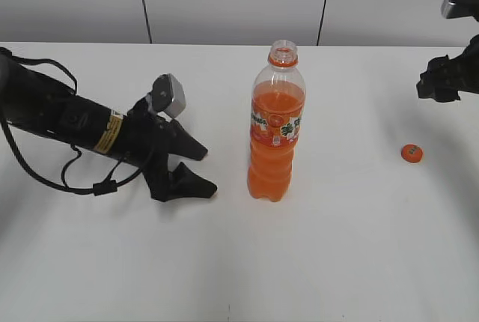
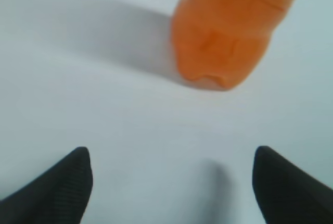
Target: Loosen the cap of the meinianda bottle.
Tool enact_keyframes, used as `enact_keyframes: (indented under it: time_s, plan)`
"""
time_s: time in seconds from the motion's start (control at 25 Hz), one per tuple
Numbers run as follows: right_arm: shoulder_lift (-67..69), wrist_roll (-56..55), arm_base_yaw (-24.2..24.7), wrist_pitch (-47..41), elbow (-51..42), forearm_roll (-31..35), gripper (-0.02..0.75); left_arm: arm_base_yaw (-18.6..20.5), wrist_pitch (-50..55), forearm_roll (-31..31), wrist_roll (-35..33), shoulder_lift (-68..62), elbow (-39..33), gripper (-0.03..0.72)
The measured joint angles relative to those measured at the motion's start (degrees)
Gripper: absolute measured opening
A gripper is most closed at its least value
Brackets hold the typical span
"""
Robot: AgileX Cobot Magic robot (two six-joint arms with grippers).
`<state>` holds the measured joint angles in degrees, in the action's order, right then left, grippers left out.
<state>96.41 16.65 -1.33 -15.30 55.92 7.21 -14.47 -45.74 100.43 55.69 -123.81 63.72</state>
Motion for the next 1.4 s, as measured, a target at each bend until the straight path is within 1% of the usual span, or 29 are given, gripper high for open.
enact_keyframes:
  time_s: [0.12,0.28,0.4,0.48,0.6,0.72,0.76,0.8,0.84,0.88,1.0,1.04,1.08,1.16,1.4]
  plan:
    - [-1.1,0.0,0.0,0.1,1.2,-0.1,0.552,0.9,3.9,-1.0,0.2,4.3,0.0,0.577]
    - [-2.8,0.0,0.0,0.1,3.7,-0.2,0.552,1.2,12.8,-7.5,0.3,10.2,0.0,0.575]
    - [-3.6,0.0,0.0,0.1,6.7,-1.9,0.552,1.2,24.8,-14.0,0.3,14.0,0.2,0.571]
    - [-3.8,0.0,0.0,0.1,8.9,-3.2,0.552,1.2,35.5,-17.7,0.3,15.5,0.8,0.566]
    - [-4.1,0.0,0.0,-0.1,12.2,-4.9,0.552,1.3,50.9,-20.5,0.3,17.0,2.2,0.562]
    - [-4.1,0.0,0.0,-0.4,15.6,-7.5,0.552,1.3,64.3,-21.4,-1.0,17.7,3.4,0.562]
    - [-4.1,0.0,0.0,-0.7,16.3,-8.6,0.552,1.3,68.7,-23.0,-2.6,17.8,3.8,0.562]
    - [-4.1,0.0,0.0,-1.3,17.1,-9.2,0.552,1.5,72.1,-25.3,-6.1,17.8,4.1,0.562]
    - [-4.1,0.0,0.1,-2.5,17.8,-9.6,0.552,1.8,74.4,-29.4,-11.3,17.8,4.4,0.562]
    - [-4.1,0.0,0.1,-3.4,18.3,-9.9,0.552,2.2,77.3,-34.8,-16.5,17.8,4.9,0.562]
    - [-4.1,-1.1,0.1,-6.8,19.7,-10.1,0.552,3.9,82.4,-53.6,-35.4,17.8,6.9,0.562]
    - [-4.1,-2.1,0.1,-8.3,20.0,-10.1,0.552,4.5,84.6,-59.4,-39.3,17.8,7.9,0.562]
    - [-4.1,-3.4,0.1,-10.2,20.5,-10.1,0.550,4.9,86.9,-63.5,-42.9,17.8,9.0,0.562]
    - [-4.1,-5.8,0.1,-14.6,21.4,-10.1,0.540,5.7,91.5,-70.4,-47.3,17.8,11.5,0.562]
    - [-4.1,-9.8,0.1,-31.2,26.2,-10.2,0.519,7.3,105.2,-84.3,-56.0,17.8,21.3,0.562]
